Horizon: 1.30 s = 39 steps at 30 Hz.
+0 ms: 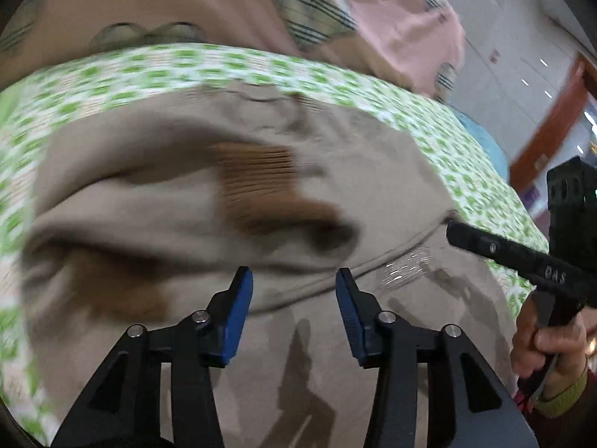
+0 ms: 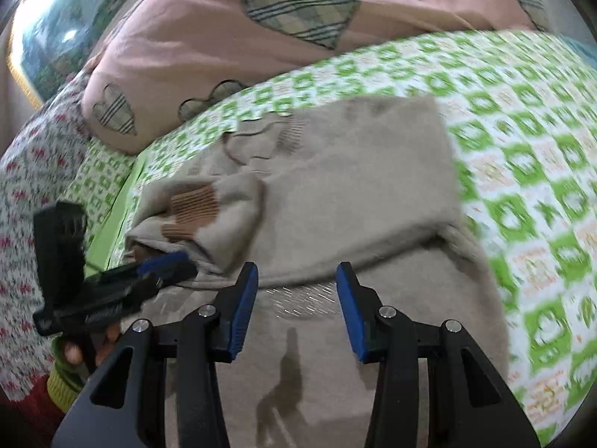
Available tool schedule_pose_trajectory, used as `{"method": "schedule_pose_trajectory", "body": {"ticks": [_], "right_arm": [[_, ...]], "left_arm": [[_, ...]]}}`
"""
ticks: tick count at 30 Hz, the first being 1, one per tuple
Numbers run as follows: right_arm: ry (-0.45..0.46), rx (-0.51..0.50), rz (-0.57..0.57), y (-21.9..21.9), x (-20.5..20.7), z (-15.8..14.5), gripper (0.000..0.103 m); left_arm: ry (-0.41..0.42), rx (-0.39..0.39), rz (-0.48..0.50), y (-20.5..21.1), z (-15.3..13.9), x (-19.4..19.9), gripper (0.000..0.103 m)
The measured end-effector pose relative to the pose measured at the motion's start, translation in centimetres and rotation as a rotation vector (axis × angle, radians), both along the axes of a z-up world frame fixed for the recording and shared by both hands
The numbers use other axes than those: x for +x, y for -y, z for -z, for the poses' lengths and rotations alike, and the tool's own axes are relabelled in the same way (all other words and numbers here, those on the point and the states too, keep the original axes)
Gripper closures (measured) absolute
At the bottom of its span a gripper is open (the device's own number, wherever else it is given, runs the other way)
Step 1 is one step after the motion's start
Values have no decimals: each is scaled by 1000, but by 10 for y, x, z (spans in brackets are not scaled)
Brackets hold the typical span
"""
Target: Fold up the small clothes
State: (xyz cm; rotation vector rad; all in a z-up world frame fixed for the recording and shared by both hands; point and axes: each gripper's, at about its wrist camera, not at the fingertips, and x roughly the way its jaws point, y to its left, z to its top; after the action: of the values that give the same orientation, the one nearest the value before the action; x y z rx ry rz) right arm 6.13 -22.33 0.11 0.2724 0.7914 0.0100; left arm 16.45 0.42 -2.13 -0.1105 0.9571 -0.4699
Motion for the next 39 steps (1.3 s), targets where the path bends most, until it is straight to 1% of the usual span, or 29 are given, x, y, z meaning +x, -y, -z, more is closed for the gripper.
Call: {"method": "schedule_pose_trajectory", "body": {"ticks": [1, 3, 4, 5, 6, 7, 9, 12, 13, 14, 15, 16, 17, 18, 20, 22, 23, 24, 25, 26, 27, 28, 29, 31, 32, 34, 37, 38, 39], "right_arm": [[1, -15, -26, -7, 6, 0, 58], [9, -76, -89, -28, 21, 1, 58], [11, -110, -110, -37, 27, 1, 54], [11, -150, -135, -46, 36, 3, 48], [11, -194, -161, -56, 46, 5, 45], [10, -223, -181, -63, 53, 8, 42], [-6, -292, -230, -81, 71, 18, 42], [-19, -357, -241, -91, 91, 29, 42], [-25, -369, -232, -92, 95, 32, 47], [-24, -367, -219, -91, 100, 32, 71], [-25, -349, -200, -88, 104, 31, 84], [-25, -329, -186, -85, 107, 29, 93], [-9, -295, -169, -81, 107, 23, 94], [26, -251, -150, -75, 105, 13, 95], [101, -171, -115, -62, 96, -9, 96], [194, -43, -54, -37, 79, -28, 96], [228, 7, -13, -23, 68, -34, 96], [249, 34, 38, -10, 57, -36, 96], [254, 52, 65, -1, 51, -34, 96], [245, 80, 85, 10, 44, -26, 96], [219, 87, 86, 14, 42, -18, 96], [166, 85, 87, 18, 43, -5, 96], [134, 89, 92, 20, 43, 3, 96], [66, 129, 103, 26, 43, 22, 94], [50, 143, 114, 28, 43, 27, 88], [54, 151, 145, 34, 38, 31, 78], [69, 159, 160, 41, 36, 24, 78], [78, 156, 148, 41, 35, 21, 79], [88, 139, 127, 39, 35, 18, 84]], "left_arm": [[8, 19, -59, -16, 0, -5, 56], [18, 83, -196, -50, 0, -9, 56], [22, 114, -274, -68, 0, -9, 56], [25, 128, -335, -85, 0, -9, 56], [22, 138, -390, -102, 2, -8, 56], [7, 149, -419, -115, 5, -6, 56], [-12, 173, -443, -126, 11, 0, 56], [-33, 189, -410, -127, 19, 9, 56], [-35, 207, -407, -124, 21, 13, 56], [-40, 221, -409, -122, 23, 18, 56], [-47, 224, -412, -121, 25, 22, 56], [-51, 221, -412, -120, 26, 26, 57], [-41, 224, -414, -117, 27, 29, 62], [-33, 230, -416, -114, 26, 31, 69], [-22, 255, -443, -107, 24, 31, 72], [-5, 256, -484, -108, 21, 25, 79], [10, 262, -509, -108, 19, 19, 81], [21, 262, -522, -109, 18, 14, 81], [27, 252, -531, -109, 17, 10, 81], [27, 241, -538, -110, 18, 6, 81], [25, 239, -542, -110, 19, 4, 81], [23, 245, -548, -110, 21, 3, 81], [18, 241, -553, -112, 22, 3, 81], [14, 225, -568, -117, 21, 3, 81], [15, 208, -574, -120, 20, 3, 81], [13, 187, -587, -126, 19, 5, 81], [-13, 116, -608, -139, 21, 7, 81], [-23, 82, -625, -145, 23, 5, 81], [-31, 54, -639, -150, 24, 5, 81]]}}
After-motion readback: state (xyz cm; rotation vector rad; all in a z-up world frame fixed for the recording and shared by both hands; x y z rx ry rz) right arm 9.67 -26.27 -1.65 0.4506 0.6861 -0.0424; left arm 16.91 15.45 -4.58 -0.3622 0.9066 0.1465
